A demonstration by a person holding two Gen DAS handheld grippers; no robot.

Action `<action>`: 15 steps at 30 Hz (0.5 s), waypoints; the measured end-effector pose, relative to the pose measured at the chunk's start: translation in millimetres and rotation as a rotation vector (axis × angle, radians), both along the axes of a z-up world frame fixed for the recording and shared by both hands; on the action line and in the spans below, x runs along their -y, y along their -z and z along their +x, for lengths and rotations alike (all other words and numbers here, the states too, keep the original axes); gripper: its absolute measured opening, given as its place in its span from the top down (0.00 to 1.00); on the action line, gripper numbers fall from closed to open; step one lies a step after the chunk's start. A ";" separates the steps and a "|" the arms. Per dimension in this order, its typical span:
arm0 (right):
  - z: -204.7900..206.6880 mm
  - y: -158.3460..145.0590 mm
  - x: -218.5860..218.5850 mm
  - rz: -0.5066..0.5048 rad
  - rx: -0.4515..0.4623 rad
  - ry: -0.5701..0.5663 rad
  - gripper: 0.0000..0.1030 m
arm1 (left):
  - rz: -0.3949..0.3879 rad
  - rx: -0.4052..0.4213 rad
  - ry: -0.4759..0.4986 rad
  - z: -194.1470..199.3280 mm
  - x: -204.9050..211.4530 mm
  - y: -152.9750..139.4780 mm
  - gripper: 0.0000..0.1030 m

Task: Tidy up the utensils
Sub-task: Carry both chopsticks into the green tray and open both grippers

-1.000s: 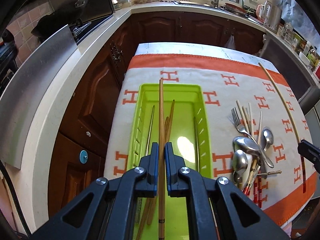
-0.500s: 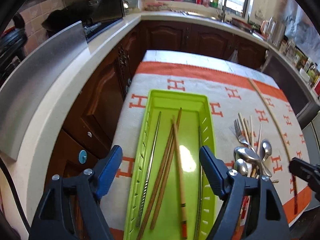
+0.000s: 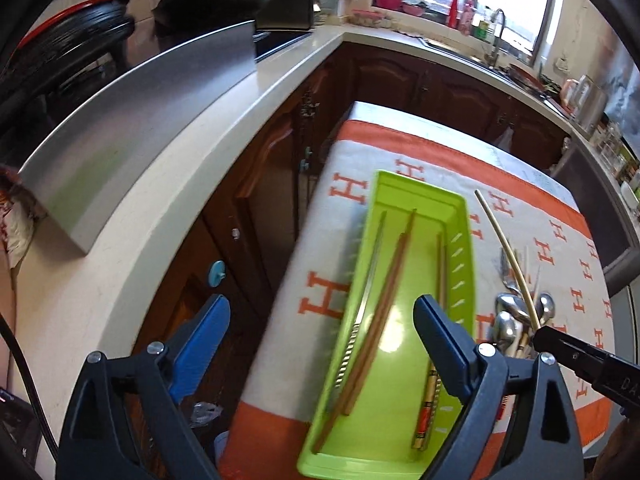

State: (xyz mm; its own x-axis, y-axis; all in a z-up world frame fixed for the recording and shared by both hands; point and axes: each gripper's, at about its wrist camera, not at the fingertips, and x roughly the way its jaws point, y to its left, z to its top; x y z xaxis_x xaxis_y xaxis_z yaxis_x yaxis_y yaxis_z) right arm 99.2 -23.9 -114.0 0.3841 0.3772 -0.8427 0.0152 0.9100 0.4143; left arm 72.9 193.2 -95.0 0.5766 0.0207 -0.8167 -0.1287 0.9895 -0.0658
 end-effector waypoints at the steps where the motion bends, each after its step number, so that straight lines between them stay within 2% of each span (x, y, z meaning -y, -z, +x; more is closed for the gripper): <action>1: 2.1 2.9 -3.1 0.005 -0.008 0.001 0.95 | 0.005 0.003 -0.014 -2.1 -5.7 -0.4 0.11; 8: 20.9 27.0 -42.8 0.022 -0.083 0.009 0.94 | 0.033 0.011 -0.064 -10.3 -29.2 0.9 0.11; 11: 23.3 34.3 -49.3 0.022 -0.107 0.010 0.84 | 0.018 -0.003 -0.065 -9.4 -32.2 4.9 0.11; 13: 22.5 36.9 -48.8 0.029 -0.118 0.015 0.72 | 0.013 -0.007 -0.058 -8.5 -31.7 6.5 0.11; 15: 21.0 35.7 -47.1 0.043 -0.105 0.016 0.71 | 0.014 -0.009 -0.050 -7.8 -29.3 7.2 0.11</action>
